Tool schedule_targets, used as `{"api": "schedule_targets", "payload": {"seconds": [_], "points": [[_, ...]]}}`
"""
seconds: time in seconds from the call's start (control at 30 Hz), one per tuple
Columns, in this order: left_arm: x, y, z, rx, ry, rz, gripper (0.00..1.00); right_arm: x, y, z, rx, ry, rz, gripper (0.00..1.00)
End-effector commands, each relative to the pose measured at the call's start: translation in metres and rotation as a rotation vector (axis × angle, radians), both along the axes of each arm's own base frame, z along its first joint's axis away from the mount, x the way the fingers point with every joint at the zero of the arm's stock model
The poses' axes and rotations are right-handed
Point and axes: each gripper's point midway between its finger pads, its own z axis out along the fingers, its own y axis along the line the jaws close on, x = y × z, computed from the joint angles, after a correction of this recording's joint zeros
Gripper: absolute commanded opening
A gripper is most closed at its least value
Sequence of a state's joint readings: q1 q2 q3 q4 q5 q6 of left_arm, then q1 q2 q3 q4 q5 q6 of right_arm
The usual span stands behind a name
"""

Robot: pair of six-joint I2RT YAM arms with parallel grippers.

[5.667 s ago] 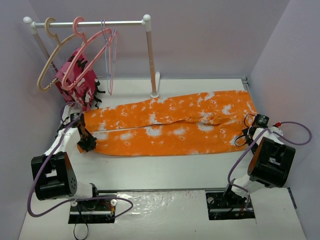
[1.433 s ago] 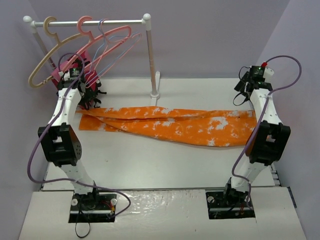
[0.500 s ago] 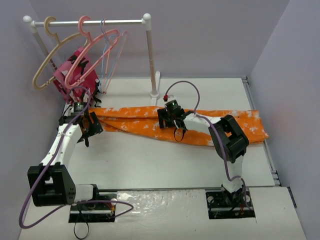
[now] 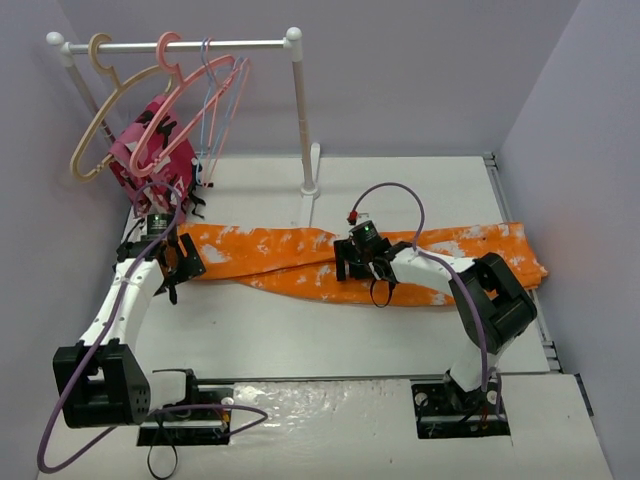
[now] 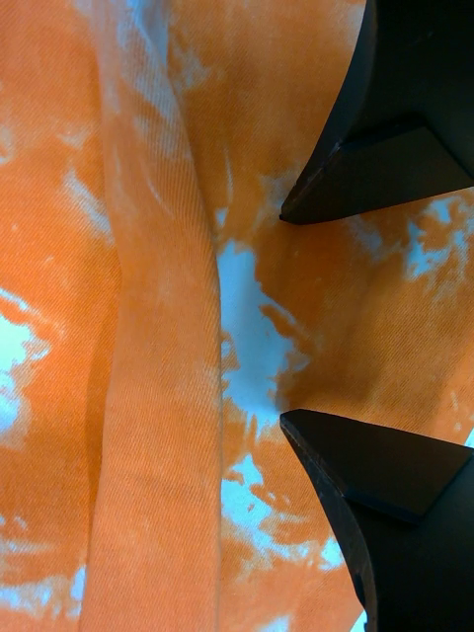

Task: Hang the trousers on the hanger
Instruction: Fold the trousers at the center of the board.

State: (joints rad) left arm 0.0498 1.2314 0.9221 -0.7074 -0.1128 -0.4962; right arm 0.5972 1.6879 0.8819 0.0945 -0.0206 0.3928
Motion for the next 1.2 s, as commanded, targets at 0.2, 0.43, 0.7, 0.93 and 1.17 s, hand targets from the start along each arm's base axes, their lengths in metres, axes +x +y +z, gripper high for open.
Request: {"api": "schedule_targets", "payload": {"seconds": [0.2, 0.43, 0.7, 0.93, 1.17], "points": [[0.014, -0.005, -0.012, -0.036, 0.002, -0.015, 0.77, -0.02, -0.019, 0.0, -0.09, 0.088, 0.028, 0.74], [0.036, -0.023, -0.023, -0.142, -0.007, 0.043, 0.77, -0.006, -0.012, 0.008, -0.074, 0.069, 0.067, 0.74], [0.047, -0.024, -0.029, -0.195, -0.047, 0.211, 0.77, 0.003, 0.001, 0.025, -0.032, 0.034, 0.119, 0.74], [0.067, -0.023, -0.037, -0.205, -0.092, 0.235, 0.76, 0.011, 0.007, 0.024, -0.029, 0.029, 0.125, 0.74], [0.073, -0.02, -0.056, -0.183, -0.048, 0.232, 0.51, 0.003, 0.003, 0.015, -0.034, 0.056, 0.104, 0.74]]}}
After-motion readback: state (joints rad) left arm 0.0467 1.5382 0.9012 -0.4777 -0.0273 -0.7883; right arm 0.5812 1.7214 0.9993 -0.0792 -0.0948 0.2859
